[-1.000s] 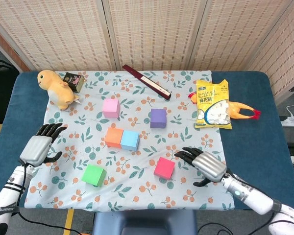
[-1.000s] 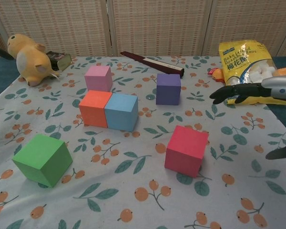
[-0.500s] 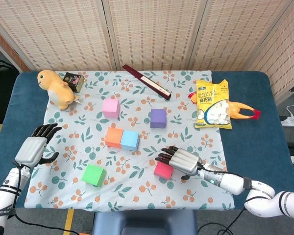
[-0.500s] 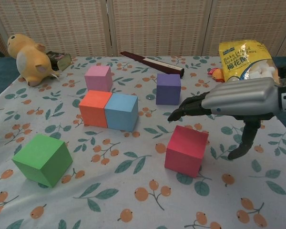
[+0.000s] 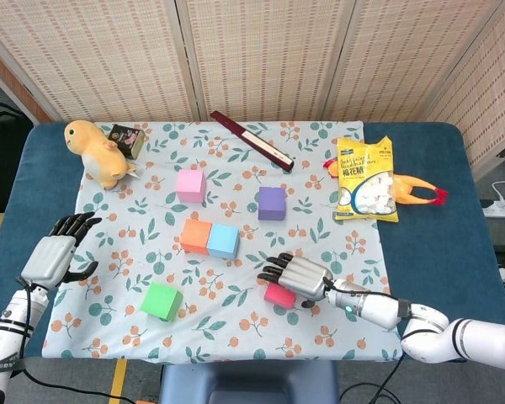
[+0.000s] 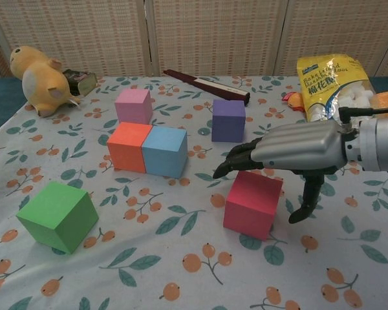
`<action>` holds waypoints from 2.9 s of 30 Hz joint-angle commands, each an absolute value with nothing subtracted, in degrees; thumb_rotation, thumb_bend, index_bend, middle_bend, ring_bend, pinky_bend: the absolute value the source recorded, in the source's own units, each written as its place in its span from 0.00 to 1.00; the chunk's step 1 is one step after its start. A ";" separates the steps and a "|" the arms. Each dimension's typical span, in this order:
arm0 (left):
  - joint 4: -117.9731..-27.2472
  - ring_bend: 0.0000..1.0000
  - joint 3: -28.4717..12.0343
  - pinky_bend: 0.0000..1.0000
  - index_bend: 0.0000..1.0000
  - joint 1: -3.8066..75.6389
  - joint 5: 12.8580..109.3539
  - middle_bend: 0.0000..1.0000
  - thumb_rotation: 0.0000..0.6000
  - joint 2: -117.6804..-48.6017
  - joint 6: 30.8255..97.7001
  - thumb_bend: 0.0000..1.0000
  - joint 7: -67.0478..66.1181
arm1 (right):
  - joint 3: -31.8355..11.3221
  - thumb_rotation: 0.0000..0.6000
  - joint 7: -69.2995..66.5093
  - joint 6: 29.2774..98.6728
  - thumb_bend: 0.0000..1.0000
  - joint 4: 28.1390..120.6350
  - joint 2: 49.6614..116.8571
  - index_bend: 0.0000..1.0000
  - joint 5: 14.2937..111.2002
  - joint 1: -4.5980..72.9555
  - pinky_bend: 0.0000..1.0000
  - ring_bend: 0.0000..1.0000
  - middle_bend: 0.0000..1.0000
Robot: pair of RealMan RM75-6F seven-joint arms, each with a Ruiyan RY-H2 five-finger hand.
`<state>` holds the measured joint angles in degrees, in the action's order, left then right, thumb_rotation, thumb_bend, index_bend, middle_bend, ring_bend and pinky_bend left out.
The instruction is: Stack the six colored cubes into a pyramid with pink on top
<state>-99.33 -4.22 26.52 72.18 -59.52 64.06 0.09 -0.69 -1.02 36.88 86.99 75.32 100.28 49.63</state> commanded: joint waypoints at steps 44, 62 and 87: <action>-98.40 0.01 -5.30 0.08 0.12 24.06 75.57 0.05 1.00 -59.97 64.85 0.34 3.00 | -14.10 1.00 32.21 51.88 0.03 87.12 92.08 0.24 35.08 54.82 0.16 0.20 0.44; -98.15 0.01 -5.60 0.08 0.11 23.85 76.17 0.04 1.00 -60.00 64.82 0.35 3.42 | -13.55 1.00 35.04 51.47 0.03 86.38 92.06 0.00 28.16 57.86 0.16 0.12 0.29; -97.77 0.00 -5.55 0.08 0.11 23.51 77.28 0.03 1.00 -60.07 64.91 0.34 4.48 | -12.54 1.00 32.40 54.91 0.04 80.75 97.86 0.16 33.70 58.16 0.14 0.18 0.40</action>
<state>-97.76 -5.56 23.51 77.27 -60.08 64.92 4.47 -12.42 32.53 54.80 80.89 97.71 33.56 58.25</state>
